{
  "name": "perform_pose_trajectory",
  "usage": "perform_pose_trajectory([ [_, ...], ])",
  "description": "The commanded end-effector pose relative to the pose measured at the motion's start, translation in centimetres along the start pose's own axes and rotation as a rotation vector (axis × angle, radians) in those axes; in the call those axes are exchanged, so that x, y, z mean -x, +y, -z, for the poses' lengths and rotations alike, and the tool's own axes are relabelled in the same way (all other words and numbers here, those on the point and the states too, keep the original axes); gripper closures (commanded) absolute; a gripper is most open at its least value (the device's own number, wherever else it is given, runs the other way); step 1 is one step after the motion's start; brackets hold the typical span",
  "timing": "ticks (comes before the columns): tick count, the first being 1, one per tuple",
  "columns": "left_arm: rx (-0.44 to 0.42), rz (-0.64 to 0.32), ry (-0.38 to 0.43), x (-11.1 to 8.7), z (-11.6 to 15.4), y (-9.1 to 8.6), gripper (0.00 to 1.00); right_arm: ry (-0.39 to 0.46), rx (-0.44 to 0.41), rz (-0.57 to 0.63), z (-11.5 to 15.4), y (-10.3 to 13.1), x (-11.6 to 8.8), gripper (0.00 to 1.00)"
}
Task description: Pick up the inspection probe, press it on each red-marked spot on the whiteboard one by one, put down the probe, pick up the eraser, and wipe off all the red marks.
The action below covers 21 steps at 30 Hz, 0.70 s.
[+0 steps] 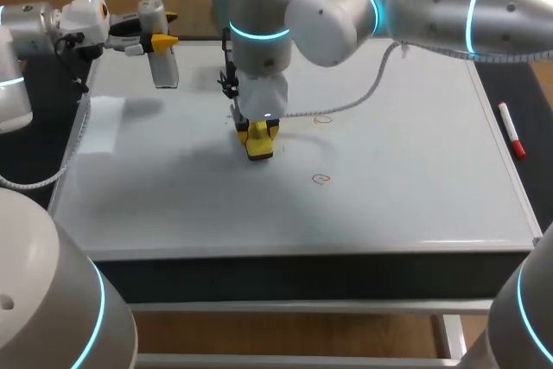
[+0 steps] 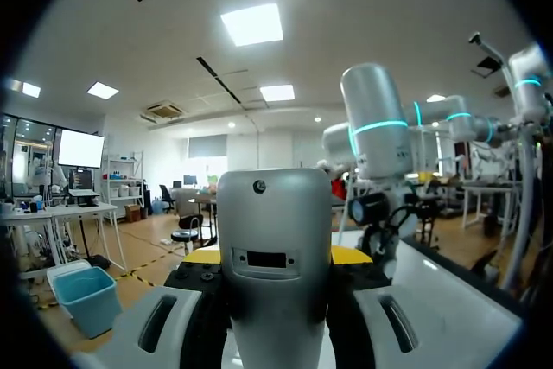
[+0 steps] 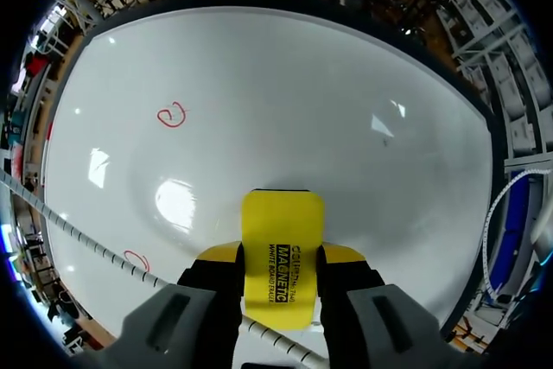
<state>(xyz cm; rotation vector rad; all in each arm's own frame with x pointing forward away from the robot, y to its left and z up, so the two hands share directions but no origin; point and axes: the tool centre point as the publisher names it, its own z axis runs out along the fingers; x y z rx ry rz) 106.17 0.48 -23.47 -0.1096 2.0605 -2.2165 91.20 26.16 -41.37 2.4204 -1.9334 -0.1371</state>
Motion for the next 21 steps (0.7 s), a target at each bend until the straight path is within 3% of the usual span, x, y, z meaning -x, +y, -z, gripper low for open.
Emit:
perform_pose_trajectory([
  [1,0.001,0.001,0.004,0.1,0.0,-0.1,1.0,0.006,0.003,0.003,-0.4,-0.1,0.2,1.0],
  [21,0.001,0.001,0.004,0.1,0.0,-0.1,1.0,0.015,0.032,-0.01,-1.5,0.1,-0.5,1.0],
])
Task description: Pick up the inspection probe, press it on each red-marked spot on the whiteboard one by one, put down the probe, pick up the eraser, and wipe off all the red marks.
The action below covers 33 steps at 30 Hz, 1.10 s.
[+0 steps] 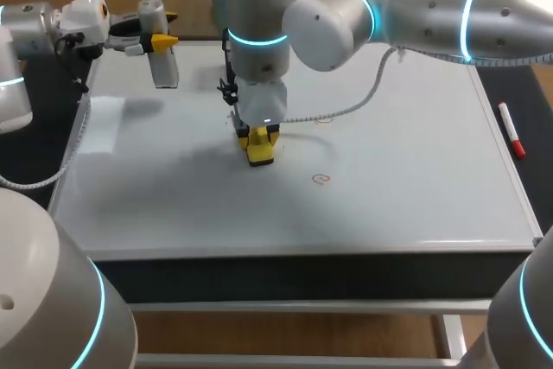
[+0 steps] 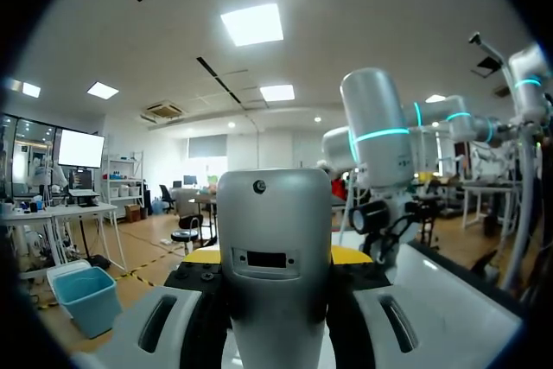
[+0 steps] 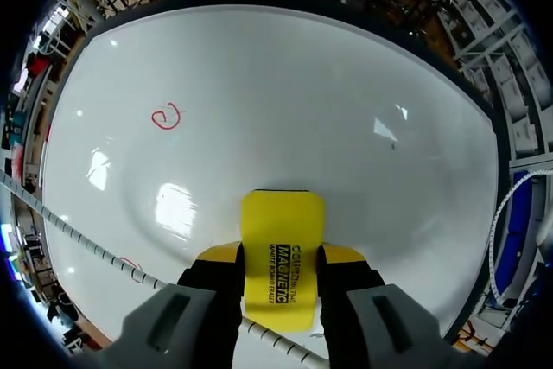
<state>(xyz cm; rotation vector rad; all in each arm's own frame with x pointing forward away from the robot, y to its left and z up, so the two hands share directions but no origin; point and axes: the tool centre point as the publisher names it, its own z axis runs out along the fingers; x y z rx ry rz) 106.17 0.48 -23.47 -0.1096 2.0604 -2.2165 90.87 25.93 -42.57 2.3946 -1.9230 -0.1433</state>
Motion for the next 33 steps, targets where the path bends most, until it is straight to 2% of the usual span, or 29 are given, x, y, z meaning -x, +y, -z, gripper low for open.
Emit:
perform_pose_trajectory([
  [1,0.001,0.001,0.004,0.1,0.0,-0.1,1.0,0.004,0.009,-0.005,-0.4,-0.2,-0.3,1.0],
  [12,0.001,0.001,0.004,0.1,0.0,-0.1,1.0,0.015,0.006,-0.059,-0.6,-0.3,-2.2,1.0],
  [22,0.001,0.001,0.004,0.1,0.0,-0.1,1.0,0.009,0.003,-0.129,-0.6,-0.4,-5.4,1.0],
  [33,0.001,0.001,0.004,0.1,0.0,-0.1,1.0,0.016,0.017,-0.128,1.8,-0.1,-6.7,1.0],
])
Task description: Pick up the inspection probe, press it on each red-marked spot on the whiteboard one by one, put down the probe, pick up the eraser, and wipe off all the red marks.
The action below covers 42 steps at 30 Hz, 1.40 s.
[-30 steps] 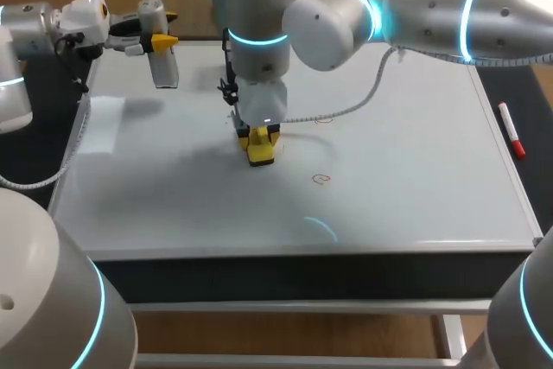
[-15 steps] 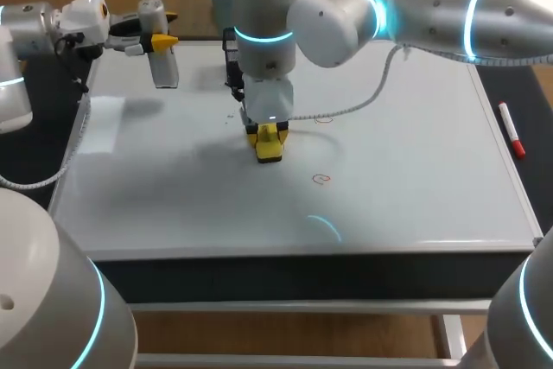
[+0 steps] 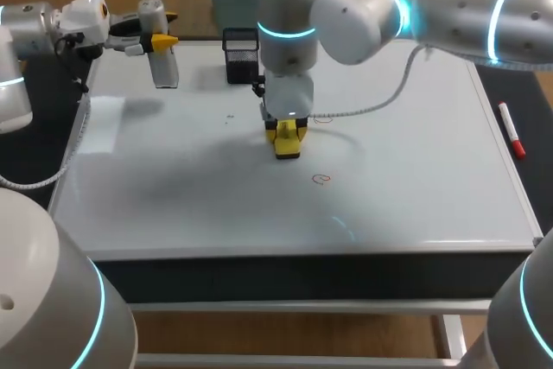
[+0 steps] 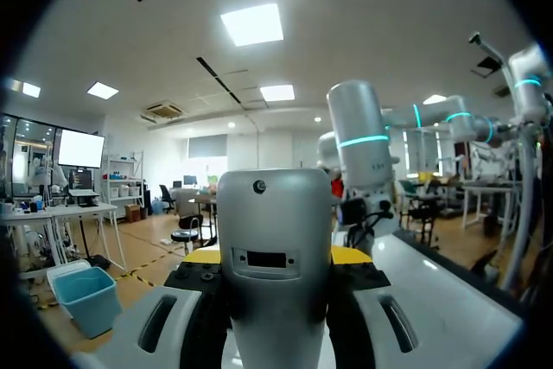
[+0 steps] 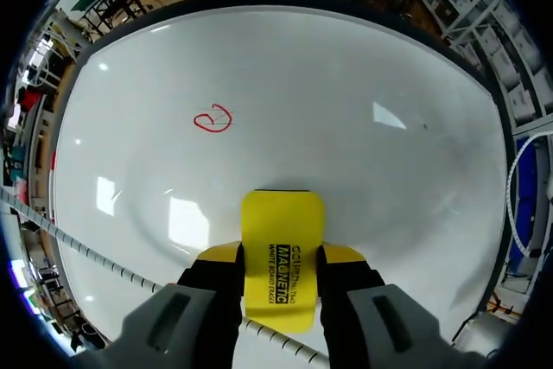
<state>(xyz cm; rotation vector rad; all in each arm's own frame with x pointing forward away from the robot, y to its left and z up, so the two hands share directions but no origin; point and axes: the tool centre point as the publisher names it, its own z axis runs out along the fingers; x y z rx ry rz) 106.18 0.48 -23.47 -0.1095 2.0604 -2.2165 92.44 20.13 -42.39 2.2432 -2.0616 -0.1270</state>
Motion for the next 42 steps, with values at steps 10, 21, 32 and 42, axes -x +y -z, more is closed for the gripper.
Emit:
perform_pose_trajectory([
  [10,0.001,0.001,0.004,0.1,0.0,-0.1,1.0,-0.006,-0.032,-0.044,3.7,-1.6,-5.8,1.0],
  [21,0.001,0.001,0.004,0.1,0.0,-0.1,1.0,0.024,-0.062,-0.202,5.1,-4.7,-16.3,1.0],
  [32,0.001,0.001,0.004,0.1,0.0,-0.1,1.0,-0.013,-0.024,-0.363,4.3,-6.9,-26.3,1.0],
  [42,0.001,0.001,0.004,0.1,0.0,-0.1,1.0,-0.021,-0.026,-0.432,5.0,-8.2,-31.3,1.0],
])
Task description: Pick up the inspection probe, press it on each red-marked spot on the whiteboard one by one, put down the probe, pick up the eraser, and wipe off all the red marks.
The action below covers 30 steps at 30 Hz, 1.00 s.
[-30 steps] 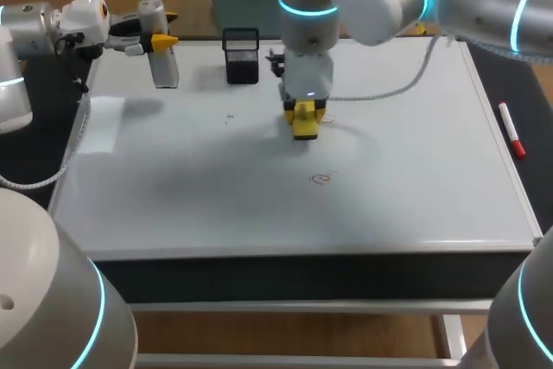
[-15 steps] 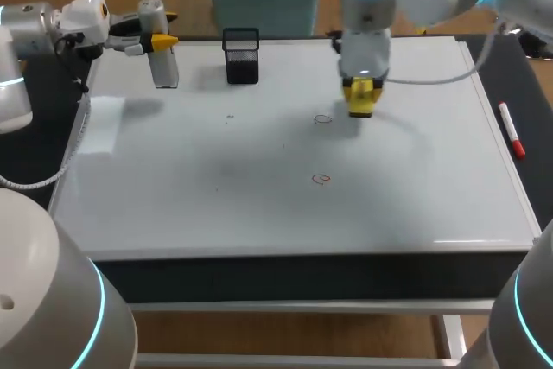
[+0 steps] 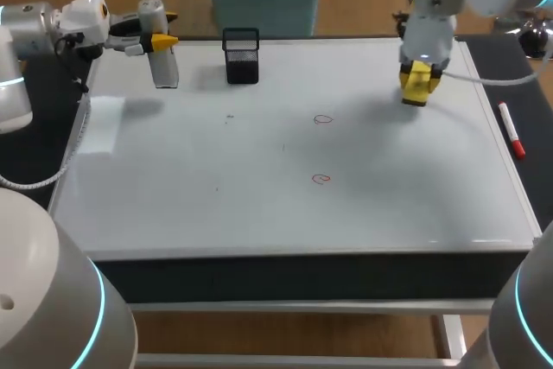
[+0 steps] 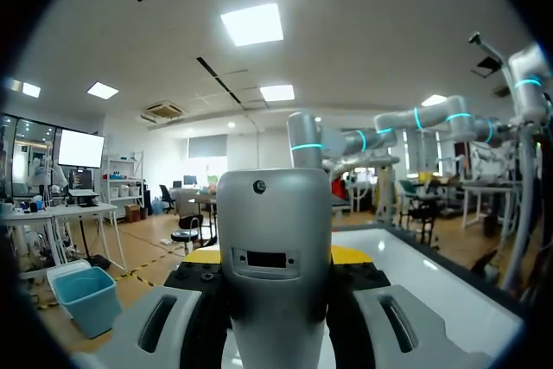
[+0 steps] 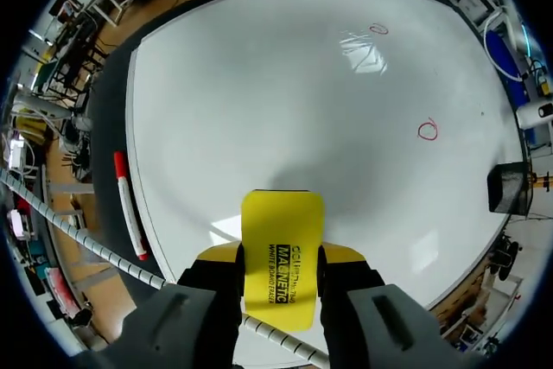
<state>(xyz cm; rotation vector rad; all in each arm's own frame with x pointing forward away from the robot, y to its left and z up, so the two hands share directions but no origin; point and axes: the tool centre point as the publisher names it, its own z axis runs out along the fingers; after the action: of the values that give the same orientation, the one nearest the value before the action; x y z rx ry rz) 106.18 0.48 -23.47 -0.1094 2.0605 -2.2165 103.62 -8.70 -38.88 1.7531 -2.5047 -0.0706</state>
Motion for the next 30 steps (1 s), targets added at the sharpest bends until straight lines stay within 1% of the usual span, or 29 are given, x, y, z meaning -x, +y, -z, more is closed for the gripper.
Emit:
perform_pose_trajectory([
  [1,0.001,0.001,0.004,0.1,0.0,-0.1,1.0,-0.014,0.005,0.0,0.6,-0.9,-1.7,1.0],
  [8,0.001,0.001,0.004,0.1,0.0,-0.1,1.0,-0.024,0.009,-0.011,0.8,-2.0,-2.8,1.0],
  [12,0.001,0.001,0.004,0.1,0.0,-0.1,1.0,0.004,0.01,0.007,0.9,-2.0,-3.4,1.0],
  [30,0.001,0.001,0.004,0.1,0.0,-0.1,1.0,0.004,0.01,0.007,0.9,-2.0,-3.4,1.0],
])
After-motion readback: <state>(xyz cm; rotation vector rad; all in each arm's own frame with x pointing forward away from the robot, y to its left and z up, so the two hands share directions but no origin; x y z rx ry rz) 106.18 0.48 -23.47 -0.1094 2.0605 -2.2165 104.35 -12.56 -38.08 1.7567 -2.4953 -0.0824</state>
